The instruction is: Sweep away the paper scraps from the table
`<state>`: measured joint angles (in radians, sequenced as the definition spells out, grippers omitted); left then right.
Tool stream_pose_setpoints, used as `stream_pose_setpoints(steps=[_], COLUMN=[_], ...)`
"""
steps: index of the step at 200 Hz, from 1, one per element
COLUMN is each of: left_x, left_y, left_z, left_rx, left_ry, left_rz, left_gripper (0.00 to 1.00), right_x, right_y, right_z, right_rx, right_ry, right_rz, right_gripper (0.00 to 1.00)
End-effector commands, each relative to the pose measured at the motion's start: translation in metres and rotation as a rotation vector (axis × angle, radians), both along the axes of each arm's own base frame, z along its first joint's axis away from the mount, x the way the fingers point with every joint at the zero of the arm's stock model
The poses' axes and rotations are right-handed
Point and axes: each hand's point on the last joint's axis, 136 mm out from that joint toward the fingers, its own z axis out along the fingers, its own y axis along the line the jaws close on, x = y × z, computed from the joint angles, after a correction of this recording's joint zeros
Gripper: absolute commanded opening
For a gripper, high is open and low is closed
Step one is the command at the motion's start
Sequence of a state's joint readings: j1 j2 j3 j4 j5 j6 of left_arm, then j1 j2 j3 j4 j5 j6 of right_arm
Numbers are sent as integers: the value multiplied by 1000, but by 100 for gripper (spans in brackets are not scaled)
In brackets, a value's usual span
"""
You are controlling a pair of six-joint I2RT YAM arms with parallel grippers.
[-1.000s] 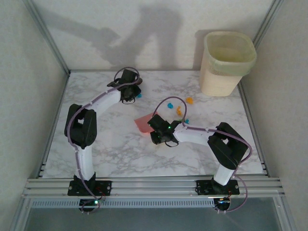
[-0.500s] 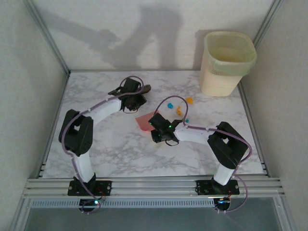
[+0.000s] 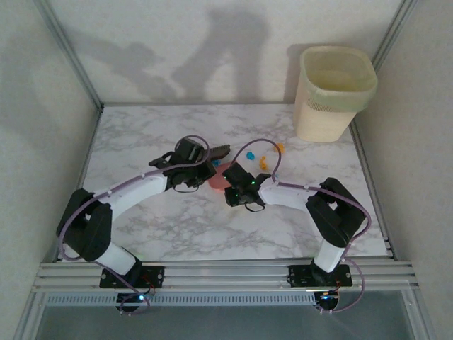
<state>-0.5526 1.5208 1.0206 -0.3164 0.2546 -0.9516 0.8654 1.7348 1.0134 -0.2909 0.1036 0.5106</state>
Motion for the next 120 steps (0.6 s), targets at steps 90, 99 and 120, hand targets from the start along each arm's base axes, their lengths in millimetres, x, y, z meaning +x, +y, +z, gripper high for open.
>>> stream_pose_setpoints(steps=[90, 99, 120], left_x=[-43, -40, -33], left_y=[-5, -1, 6], left_z=[33, 38, 54], left_rx=[-56, -41, -22], left_ry=[-29, -49, -99], left_rz=[-111, -94, -55], left_gripper=[0, 0, 0], right_x=[-6, -5, -4], right_y=[-7, -7, -6], right_z=[-15, -12, -9], right_rx=[-5, 9, 26], right_ry=[36, 25, 7], right_rz=[-23, -23, -20], right_gripper=[0, 0, 0])
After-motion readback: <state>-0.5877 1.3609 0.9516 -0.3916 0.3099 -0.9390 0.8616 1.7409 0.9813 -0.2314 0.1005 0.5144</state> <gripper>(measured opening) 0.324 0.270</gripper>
